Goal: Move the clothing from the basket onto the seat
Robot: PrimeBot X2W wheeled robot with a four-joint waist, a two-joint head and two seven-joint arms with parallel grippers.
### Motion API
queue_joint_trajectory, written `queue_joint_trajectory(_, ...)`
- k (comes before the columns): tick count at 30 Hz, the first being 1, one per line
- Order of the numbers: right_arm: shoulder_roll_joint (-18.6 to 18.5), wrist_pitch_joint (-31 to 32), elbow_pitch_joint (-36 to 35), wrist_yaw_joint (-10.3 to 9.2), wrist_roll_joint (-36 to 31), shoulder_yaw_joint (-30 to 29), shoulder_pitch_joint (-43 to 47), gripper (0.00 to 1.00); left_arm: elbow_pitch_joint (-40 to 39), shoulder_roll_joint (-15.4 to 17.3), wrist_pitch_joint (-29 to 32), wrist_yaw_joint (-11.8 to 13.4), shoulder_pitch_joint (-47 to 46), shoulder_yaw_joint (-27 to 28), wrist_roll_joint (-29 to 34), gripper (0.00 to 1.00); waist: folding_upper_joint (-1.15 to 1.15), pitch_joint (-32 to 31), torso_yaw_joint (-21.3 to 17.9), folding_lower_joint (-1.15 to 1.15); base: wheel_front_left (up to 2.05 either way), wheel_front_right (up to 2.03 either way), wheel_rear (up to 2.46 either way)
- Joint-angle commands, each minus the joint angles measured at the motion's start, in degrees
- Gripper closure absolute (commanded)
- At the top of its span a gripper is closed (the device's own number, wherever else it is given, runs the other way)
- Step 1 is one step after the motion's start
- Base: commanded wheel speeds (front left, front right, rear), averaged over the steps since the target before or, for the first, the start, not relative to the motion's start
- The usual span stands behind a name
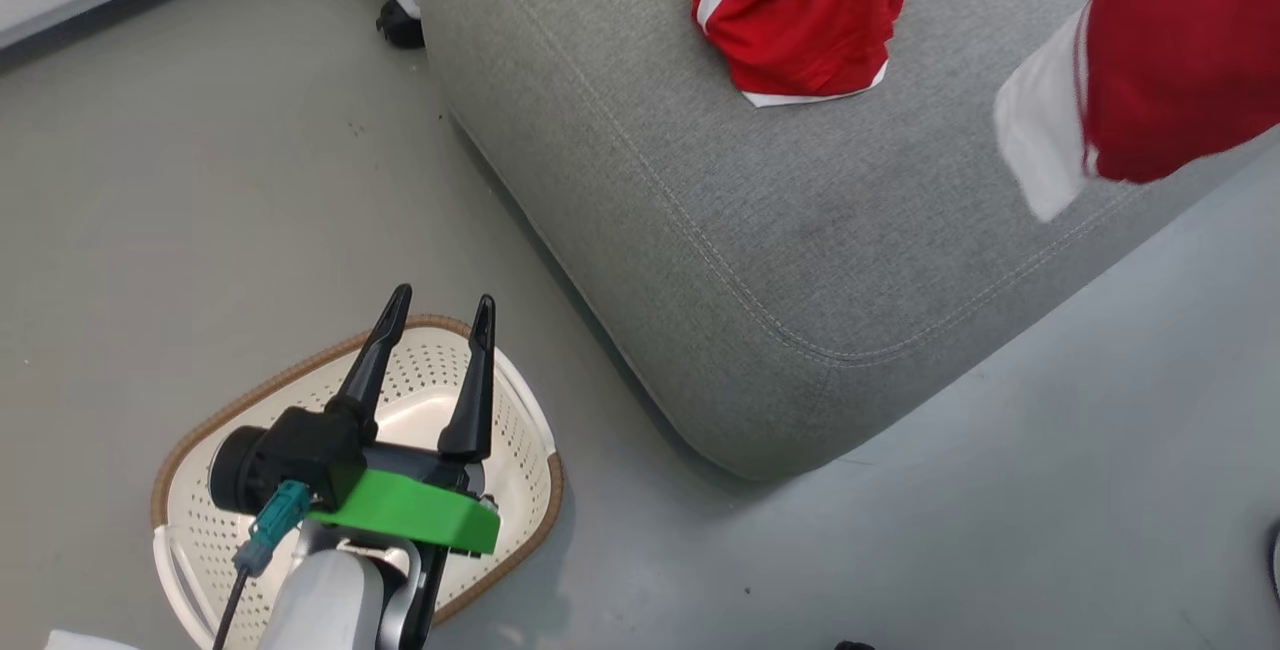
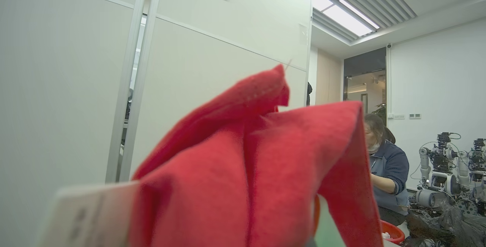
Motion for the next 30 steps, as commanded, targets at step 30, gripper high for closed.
queue_joint_trajectory(30, -10.5, -0.2, 30.7, -0.05, -2.3, 3.4, -27.2, 1.00, -3.3, 2.6, -0.2, -0.1, -11.8, -5.4, 2.3, 0.00, 0.00, 26.8, 15.5, 0.00, 0.00, 0.00, 0.00)
